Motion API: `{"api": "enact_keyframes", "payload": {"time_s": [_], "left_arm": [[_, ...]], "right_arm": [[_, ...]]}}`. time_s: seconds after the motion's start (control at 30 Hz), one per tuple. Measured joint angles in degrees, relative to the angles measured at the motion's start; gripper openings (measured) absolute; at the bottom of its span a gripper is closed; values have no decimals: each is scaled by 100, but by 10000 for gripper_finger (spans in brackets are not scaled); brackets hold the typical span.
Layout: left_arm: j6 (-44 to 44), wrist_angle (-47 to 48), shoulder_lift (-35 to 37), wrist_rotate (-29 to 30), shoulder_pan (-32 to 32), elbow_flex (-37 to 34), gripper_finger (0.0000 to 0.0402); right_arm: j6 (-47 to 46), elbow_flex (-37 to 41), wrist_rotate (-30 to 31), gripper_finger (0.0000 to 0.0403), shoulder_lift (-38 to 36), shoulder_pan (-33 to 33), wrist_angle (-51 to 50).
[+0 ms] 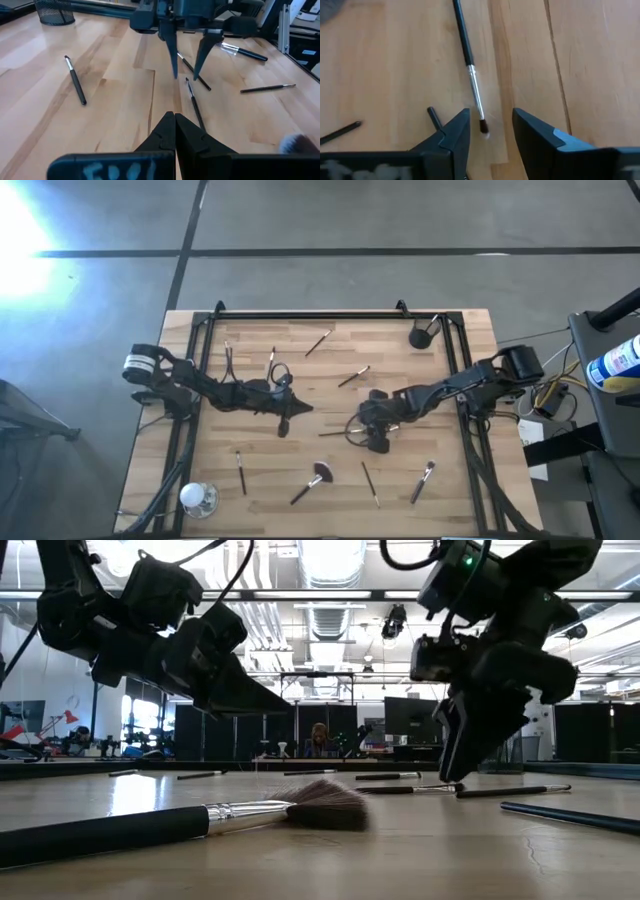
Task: Put items in baskets/containers
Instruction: Put the eyeshadow brush into the pen holder
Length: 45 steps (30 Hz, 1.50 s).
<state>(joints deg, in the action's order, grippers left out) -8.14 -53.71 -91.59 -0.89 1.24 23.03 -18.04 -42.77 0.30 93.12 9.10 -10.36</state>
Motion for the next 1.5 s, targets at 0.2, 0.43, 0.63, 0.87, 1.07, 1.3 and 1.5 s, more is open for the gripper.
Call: {"api": "enact_keyframes", "payload": {"time_s": [0.2, 0.43, 0.63, 0.87, 1.07, 1.3, 1.5], "left_arm": [[-164, 79, 0, 0, 2, 2, 0], [-411, 659, 2, 0, 4, 134, 5], [-700, 1787, 2, -207, 43, 642, 63], [-807, 2561, 2, -314, 163, 1061, 117], [-811, 2743, 2, -458, 171, 1112, 122], [-871, 2736, 2, -830, 156, 1106, 122], [-1001, 2720, 2, -1264, -11, 1164, 122]], "right_arm": [[2, -17, -9, 96, 140, 1, -143], [137, -62, 19, 36, 171, -2, -279], [533, -470, 600, 9, 135, 76, -917], [1263, -1246, 1591, 8, 114, 288, -1367], [1679, -1780, 1811, 8, 113, 369, -1525], [1914, -2062, 2074, 8, 112, 373, -2106], [1956, -1949, 2039, 8, 184, 471, -2389]]}}
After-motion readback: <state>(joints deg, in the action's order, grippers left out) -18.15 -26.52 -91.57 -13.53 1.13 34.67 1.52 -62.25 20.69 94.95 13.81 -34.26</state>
